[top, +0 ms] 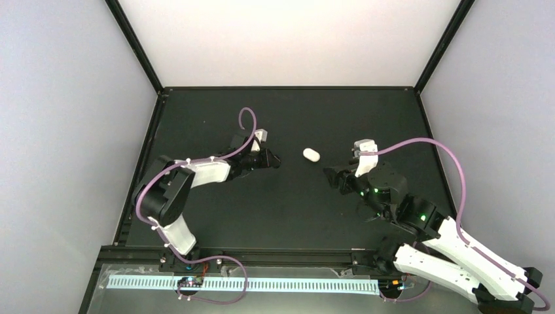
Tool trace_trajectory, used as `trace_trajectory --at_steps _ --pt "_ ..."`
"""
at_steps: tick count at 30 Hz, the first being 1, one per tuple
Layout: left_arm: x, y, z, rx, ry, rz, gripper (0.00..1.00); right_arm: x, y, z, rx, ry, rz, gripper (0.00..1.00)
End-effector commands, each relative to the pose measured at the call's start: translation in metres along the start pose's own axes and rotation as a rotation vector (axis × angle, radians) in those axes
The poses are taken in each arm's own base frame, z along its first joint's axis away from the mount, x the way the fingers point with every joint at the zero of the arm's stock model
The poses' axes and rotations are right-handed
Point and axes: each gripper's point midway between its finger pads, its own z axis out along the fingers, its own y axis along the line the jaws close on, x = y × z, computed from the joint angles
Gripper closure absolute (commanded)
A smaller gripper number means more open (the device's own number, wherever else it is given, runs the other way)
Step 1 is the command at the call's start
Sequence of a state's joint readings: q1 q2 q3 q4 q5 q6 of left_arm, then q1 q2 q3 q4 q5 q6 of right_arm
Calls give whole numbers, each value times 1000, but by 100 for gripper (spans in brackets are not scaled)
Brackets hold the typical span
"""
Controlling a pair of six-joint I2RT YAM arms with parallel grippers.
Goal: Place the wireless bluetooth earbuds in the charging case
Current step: Place the charging case at the center of the board.
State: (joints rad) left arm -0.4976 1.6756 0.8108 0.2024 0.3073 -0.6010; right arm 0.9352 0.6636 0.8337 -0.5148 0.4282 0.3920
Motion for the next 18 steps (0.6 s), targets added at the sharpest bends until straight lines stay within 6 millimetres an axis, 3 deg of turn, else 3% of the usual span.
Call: trace_trajectory --at_steps 1,3,7,11,13,16,18 --pt "-1 5 14 -19 46 -55 98 -14 1 -9 -16 -40 11 17" --pt "8 16 19 -59 84 -64 88 -14 -2 -12 -11 -39 13 16" --pt "23 37 20 -149 130 -89 51 -16 -8 -19 3 -54 23 14" --pt "26 49 12 -202 139 -105 32 -21 -13 -27 13 -74 32 9" --pt "23 50 5 -216 130 -101 17 -23 -15 -31 19 -81 36 8" --pt "16 49 -14 -270 123 -94 9 -26 -19 -35 31 -96 40 2" --pt "6 49 -38 -343 100 -71 8 -28 -24 -38 54 -107 55 0"
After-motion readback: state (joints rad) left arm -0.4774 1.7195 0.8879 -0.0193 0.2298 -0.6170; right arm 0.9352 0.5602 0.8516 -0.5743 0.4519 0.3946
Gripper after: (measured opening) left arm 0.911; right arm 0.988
